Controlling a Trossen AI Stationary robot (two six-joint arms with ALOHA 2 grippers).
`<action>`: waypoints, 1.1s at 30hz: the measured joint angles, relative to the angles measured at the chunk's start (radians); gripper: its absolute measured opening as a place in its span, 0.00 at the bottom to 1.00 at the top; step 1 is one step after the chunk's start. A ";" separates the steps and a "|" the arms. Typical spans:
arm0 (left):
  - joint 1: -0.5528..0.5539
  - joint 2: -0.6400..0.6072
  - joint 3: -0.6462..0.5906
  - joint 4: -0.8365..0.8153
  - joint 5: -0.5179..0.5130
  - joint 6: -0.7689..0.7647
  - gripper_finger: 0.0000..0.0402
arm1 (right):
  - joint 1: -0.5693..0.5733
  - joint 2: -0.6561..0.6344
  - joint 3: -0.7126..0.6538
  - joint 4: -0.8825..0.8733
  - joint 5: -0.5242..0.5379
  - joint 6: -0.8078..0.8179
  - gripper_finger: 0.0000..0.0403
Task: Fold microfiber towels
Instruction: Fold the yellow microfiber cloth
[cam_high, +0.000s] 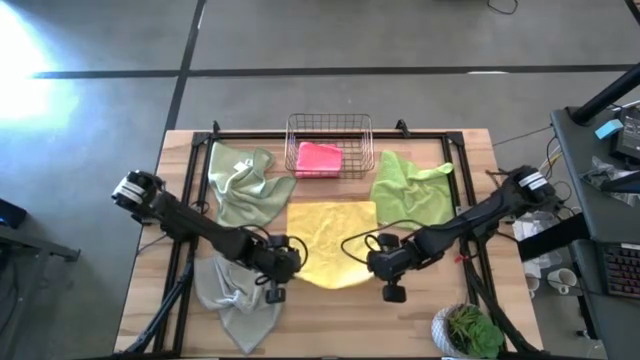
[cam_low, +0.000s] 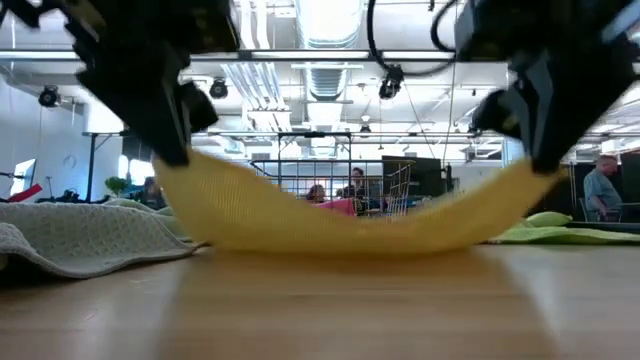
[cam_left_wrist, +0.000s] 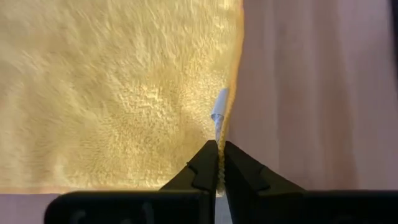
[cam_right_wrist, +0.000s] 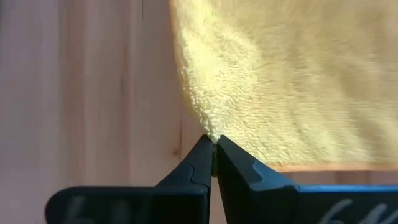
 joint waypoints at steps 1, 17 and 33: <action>0.000 -0.014 0.001 0.000 0.001 0.000 0.01 | 0.002 -0.008 0.018 -0.021 0.000 0.010 0.02; -0.016 -0.094 -0.004 -0.013 0.103 -0.146 0.01 | 0.087 0.011 0.202 -0.283 0.092 0.166 0.02; 0.224 -0.098 -0.008 -0.164 -0.055 -0.194 0.01 | -0.232 0.013 0.068 -0.305 0.203 0.202 0.02</action>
